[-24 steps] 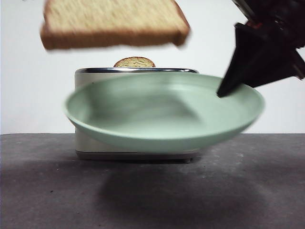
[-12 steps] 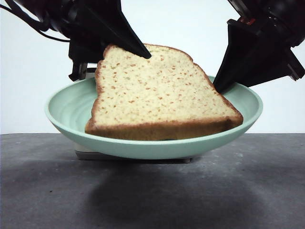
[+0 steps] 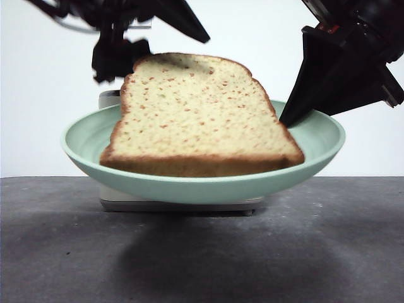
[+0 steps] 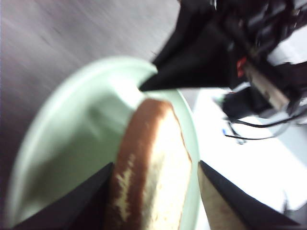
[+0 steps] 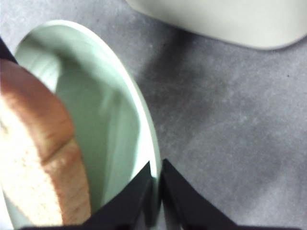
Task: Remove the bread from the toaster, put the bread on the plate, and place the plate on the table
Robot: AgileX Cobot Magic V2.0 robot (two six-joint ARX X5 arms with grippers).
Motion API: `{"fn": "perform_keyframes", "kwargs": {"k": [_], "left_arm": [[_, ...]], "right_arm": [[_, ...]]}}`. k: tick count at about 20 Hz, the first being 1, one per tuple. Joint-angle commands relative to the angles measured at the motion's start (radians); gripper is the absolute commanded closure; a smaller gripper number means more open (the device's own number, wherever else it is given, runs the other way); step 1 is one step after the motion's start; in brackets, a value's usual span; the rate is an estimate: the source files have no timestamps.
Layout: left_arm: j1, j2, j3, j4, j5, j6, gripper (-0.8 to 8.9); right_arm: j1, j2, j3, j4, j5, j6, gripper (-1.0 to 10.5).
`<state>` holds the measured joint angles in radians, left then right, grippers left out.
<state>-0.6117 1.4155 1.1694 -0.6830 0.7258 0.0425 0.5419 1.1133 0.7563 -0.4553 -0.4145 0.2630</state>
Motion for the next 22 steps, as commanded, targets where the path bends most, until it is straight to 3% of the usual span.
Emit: {"fn": "perform_keyframes", "kwargs": {"k": [1,6,13,22], "left_arm": [[-0.033,0.002,0.071,-0.046,-0.072,0.064,5.26],[-0.069,0.0,0.188,-0.12,-0.214,0.102,5.27],[-0.069,-0.051,0.372,-0.248,-0.241,0.106,5.28],[-0.069,-0.266,0.436,-0.306,-0.4,0.098,5.29]], "right_arm": [[0.006,0.008,0.009,0.012,-0.003,0.01,9.4],[0.006,0.008,0.009,0.009,-0.002,0.01,9.4],[0.006,0.028,0.009,0.02,0.027,0.014,9.4],[-0.005,0.287,0.009,0.175,0.03,0.018,9.4]]}}
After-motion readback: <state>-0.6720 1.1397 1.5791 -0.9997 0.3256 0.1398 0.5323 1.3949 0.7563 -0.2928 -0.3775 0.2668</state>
